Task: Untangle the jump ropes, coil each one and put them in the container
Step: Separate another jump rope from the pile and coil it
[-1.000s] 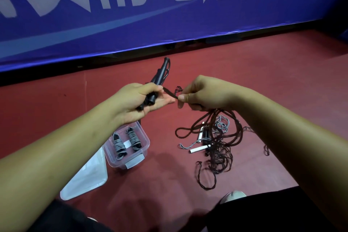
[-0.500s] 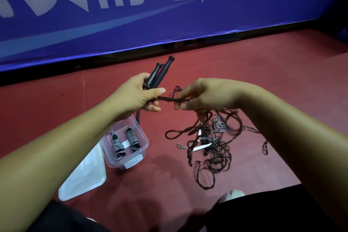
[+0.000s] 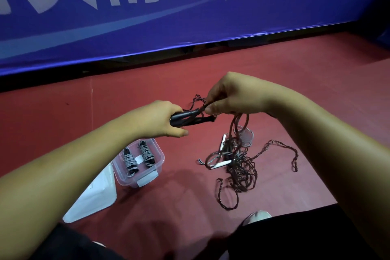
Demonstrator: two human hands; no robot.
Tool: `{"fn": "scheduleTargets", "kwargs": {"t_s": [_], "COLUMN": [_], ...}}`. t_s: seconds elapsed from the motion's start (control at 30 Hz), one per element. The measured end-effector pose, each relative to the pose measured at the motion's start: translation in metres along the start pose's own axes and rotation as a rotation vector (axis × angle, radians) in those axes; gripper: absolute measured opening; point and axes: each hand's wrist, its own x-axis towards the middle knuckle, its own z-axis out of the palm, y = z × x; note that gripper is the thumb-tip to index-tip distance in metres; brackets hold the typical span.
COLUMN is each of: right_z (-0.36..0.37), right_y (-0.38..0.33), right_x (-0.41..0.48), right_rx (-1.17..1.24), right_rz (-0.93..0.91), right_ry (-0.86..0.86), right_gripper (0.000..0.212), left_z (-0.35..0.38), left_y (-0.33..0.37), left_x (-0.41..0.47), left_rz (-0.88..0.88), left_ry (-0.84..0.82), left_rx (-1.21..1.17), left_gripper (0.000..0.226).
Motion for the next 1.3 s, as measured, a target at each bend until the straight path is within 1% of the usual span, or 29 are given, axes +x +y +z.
{"fn": "scheduleTargets", "kwargs": {"t_s": [0.1, 0.2, 0.27, 0.33, 0.4, 0.47, 0.53, 0.57, 0.6, 0.67, 0.7, 0.73, 0.77, 0.8, 0.87, 0.97, 1.03, 1.13, 1.17, 1.23, 1.3], "right_z": [0.001, 0.003, 0.005, 0.007, 0.008, 0.010, 0.017, 0.021, 0.026, 0.033, 0.035, 0.037, 0.038, 0.038, 0.038, 0.038, 0.039, 0.040, 0.040, 0.042, 0.045], "right_y": [0.007, 0.012, 0.014, 0.017, 0.022, 0.029, 0.034, 0.037, 0.039, 0.039, 0.037, 0.036, 0.036, 0.036, 0.036, 0.033, 0.030, 0.023, 0.022, 0.020, 0.018], "right_x": [0.006, 0.012, 0.015, 0.018, 0.021, 0.022, 0.024, 0.025, 0.027, 0.030, 0.031, 0.031, 0.032, 0.031, 0.030, 0.028, 0.026, 0.023, 0.023, 0.022, 0.022], "right_rx": [-0.035, -0.004, 0.046, 0.107, 0.226, 0.365, 0.497, 0.582, 0.669, 0.780, 0.801, 0.810, 0.814, 0.805, 0.771, 0.730, 0.718, 0.675, 0.669, 0.671, 0.650], "right_rz": [-0.034, -0.051, -0.062, -0.067, -0.048, -0.034, -0.018, -0.017, -0.027, -0.015, 0.005, 0.024, 0.047, 0.060, 0.075, 0.103, 0.108, 0.097, 0.097, 0.102, 0.110], "right_ry": [0.105, 0.183, 0.193, 0.180, 0.157, 0.128, 0.087, 0.051, 0.005, -0.092, -0.127, -0.145, -0.158, -0.169, -0.170, -0.162, -0.153, -0.147, -0.146, -0.143, -0.145], "right_gripper": [0.009, 0.010, 0.012, 0.014, 0.016, 0.020, 0.012, 0.007, 0.013, 0.023, 0.019, 0.021, 0.032, 0.034, 0.025, 0.020, 0.017, 0.014, 0.013, 0.011, 0.012], "left_z": [-0.002, -0.004, -0.005, -0.007, -0.008, -0.012, -0.016, -0.018, -0.019, -0.023, -0.025, -0.027, -0.029, -0.031, -0.032, -0.029, -0.028, -0.030, -0.032, -0.035, -0.036], "left_y": [0.004, 0.008, 0.009, 0.010, 0.013, 0.016, 0.019, 0.020, 0.022, 0.020, 0.018, 0.014, 0.008, 0.003, -0.008, -0.021, -0.029, -0.041, -0.045, -0.050, -0.054], "left_x": [-0.004, -0.009, -0.012, -0.015, -0.019, -0.023, -0.024, -0.024, -0.023, -0.020, -0.018, -0.017, -0.015, -0.014, -0.011, -0.004, 0.000, 0.005, 0.006, 0.009, 0.012], "left_rz": [0.029, 0.105, 0.156, 0.191, 0.208, 0.213, 0.194, 0.191, 0.192, 0.152, 0.104, 0.053, 0.012, -0.016, -0.058, -0.142, -0.183, -0.216, -0.232, -0.275, -0.323], "left_ry": [-0.010, -0.042, -0.075, -0.117, -0.138, -0.115, -0.064, -0.029, 0.017, 0.142, 0.206, 0.258, 0.294, 0.316, 0.339, 0.371, 0.379, 0.366, 0.367, 0.369, 0.370], "left_rx": [-0.032, -0.078, -0.087, -0.181, -0.326, -0.442, -0.612, -0.698, -0.760, -0.822, -0.841, -0.864, -0.890, -0.909, -0.918, -0.909, -0.908, -1.002, -1.057, -1.178, -1.257], "left_gripper": [0.020, 0.019, 0.016, 0.015, 0.026, 0.051, 0.070, 0.072, 0.069, 0.049, 0.038, 0.029, 0.025, 0.022, 0.020, 0.029, 0.031, 0.036, 0.032, 0.016, 0.010]}}
